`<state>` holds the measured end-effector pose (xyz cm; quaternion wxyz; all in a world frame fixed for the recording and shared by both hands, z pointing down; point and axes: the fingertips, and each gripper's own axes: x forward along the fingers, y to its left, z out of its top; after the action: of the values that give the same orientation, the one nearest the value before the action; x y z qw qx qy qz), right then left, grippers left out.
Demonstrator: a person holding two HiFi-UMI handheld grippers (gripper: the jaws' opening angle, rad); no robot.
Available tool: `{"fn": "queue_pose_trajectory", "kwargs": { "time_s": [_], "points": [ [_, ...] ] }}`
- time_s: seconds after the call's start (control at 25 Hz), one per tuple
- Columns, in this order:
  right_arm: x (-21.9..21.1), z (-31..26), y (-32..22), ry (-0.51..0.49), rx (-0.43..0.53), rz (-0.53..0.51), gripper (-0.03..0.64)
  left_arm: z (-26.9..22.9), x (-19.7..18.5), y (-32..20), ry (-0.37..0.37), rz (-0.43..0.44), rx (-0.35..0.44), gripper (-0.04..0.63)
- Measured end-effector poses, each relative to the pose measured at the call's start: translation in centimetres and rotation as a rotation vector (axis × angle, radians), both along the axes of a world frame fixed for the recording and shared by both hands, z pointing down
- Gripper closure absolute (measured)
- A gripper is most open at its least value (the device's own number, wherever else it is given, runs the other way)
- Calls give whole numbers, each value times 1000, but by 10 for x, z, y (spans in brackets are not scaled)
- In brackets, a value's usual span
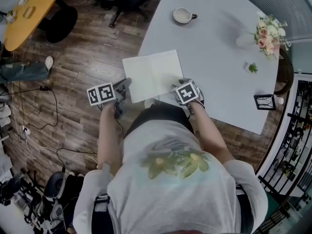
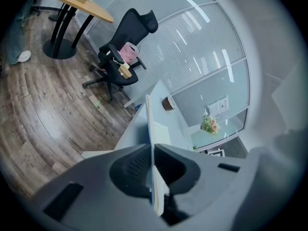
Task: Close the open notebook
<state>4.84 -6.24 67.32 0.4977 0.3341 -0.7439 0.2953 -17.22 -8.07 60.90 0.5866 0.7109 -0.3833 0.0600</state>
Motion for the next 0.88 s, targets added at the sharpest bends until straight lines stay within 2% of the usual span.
{"fn": "queue_pose_trajectory", "kwargs": {
  "time_s": [0.88],
  "points": [
    [0,-3,0,-19,26,-34,446,-30,25,-10,-18,61,51,572]
  ]
}}
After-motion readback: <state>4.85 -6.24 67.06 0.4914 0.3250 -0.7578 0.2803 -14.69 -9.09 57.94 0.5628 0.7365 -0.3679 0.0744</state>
